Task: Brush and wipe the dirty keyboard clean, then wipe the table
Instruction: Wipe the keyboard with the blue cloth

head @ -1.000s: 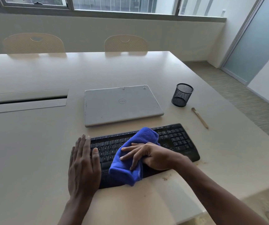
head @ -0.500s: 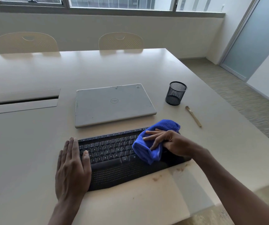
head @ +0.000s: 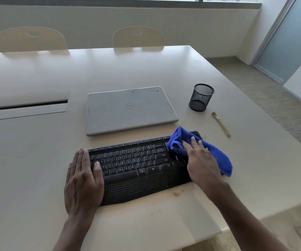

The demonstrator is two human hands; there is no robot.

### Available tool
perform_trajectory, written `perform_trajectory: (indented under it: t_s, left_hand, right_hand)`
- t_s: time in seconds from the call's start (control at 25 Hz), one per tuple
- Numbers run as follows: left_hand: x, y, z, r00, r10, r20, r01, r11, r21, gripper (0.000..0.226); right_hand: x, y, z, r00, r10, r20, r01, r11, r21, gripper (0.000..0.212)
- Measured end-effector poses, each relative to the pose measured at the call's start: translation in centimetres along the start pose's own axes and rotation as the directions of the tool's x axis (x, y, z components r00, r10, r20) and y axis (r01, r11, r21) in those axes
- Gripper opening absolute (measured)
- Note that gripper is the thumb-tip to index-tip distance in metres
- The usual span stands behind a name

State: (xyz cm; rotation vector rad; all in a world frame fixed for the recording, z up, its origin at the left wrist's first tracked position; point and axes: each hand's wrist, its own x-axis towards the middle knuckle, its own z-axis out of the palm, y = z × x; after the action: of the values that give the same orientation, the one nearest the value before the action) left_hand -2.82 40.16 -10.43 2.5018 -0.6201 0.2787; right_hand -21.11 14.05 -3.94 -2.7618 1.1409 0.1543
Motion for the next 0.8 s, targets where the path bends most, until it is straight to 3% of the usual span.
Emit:
perform_trajectory:
  t_s: [0.16, 0.32, 0.44, 0.68, 0.8]
  left_hand:
    - [-0.1, 0.0, 0.0, 1.0, 0.002, 0.016, -0.002, 1.0, 0.003, 0.067]
    - [-0.1, 0.0, 0.2, 1.0, 0.007, 0.017, -0.008, 1.0, 0.008, 0.067]
    - [0.0, -0.2, 0.3, 1.0, 0.008, 0.019, -0.008, 1.0, 0.007, 0.067]
    - [0.1, -0.4, 0.0, 0.999, -0.028, 0.043, 0.031, 0.996, -0.086, 0.071]
    - [0.0, -0.8, -0.3, 0.998, -0.037, 0.06, 0.046, 0.987, -0.154, 0.061]
  right_hand:
    - [-1.0, -6.0, -0.3, 0.973, 0.172, 0.156, -0.158, 0.983, -0.095, 0.061]
    - [-1.4, -12.1, 0.5, 0.941, 0.224, 0.255, -0.232, 0.973, 0.0, 0.055]
    - [-2.4, -16.3, 1.0, 0.943, 0.226, 0.245, -0.257, 0.961, 0.102, 0.054]
    - [-4.9, -21.9, 1.2, 0.962, -0.015, 0.273, 0.021, 1.0, -0.019, 0.054]
    - [-6.1, -22.4, -0.9, 0.949, -0.208, 0.237, 0.198, 0.978, 0.065, 0.056]
